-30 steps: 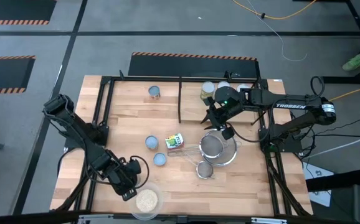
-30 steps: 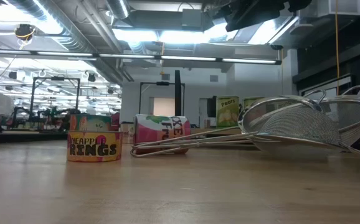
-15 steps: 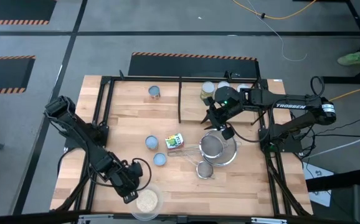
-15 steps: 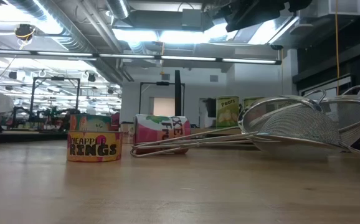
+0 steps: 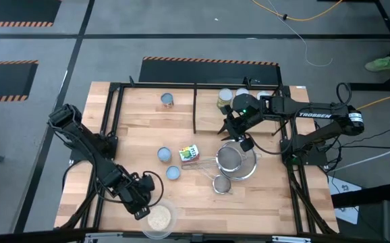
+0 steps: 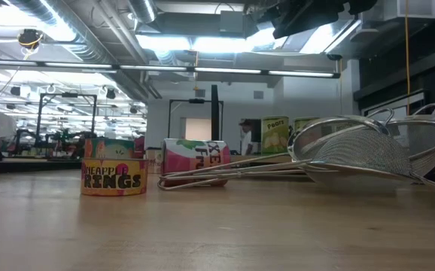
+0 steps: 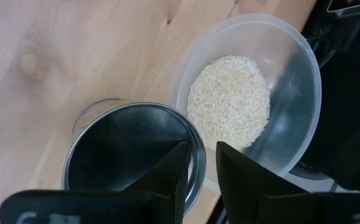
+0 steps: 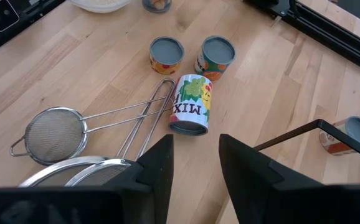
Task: Pick and place cans onto a shelf
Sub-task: Put the canned peaches on the shelf
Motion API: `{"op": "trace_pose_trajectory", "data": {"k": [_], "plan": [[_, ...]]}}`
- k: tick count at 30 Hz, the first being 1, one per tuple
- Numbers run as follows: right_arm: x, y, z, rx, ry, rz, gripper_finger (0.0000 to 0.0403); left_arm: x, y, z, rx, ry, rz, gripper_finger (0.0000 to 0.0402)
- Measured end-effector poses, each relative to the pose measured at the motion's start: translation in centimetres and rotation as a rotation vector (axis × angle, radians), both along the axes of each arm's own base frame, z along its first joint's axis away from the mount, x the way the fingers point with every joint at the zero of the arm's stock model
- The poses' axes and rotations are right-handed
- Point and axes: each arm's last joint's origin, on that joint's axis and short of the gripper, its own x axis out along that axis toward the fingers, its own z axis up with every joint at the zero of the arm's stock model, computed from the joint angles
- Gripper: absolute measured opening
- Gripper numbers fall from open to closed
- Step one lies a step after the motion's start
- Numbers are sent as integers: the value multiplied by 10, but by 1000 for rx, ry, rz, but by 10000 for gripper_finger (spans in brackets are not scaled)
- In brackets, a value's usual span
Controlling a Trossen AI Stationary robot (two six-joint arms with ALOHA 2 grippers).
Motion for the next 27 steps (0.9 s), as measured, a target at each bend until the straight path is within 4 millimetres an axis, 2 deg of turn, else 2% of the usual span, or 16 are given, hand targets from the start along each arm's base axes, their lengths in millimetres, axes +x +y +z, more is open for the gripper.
{"op": "trace_pose_trajectory", "data": {"k": [9, 18, 27], "plan": [[0, 0, 0, -3, -1, 2, 134, -1, 3, -2, 38, 8, 10, 71], [0, 0, 0, -4, -2, 3, 133, -1, 3, -2, 37, 9, 10, 5], [0, 0, 0, -4, -2, 3, 133, -1, 4, 0, 54, -17, 22, 2]]}}
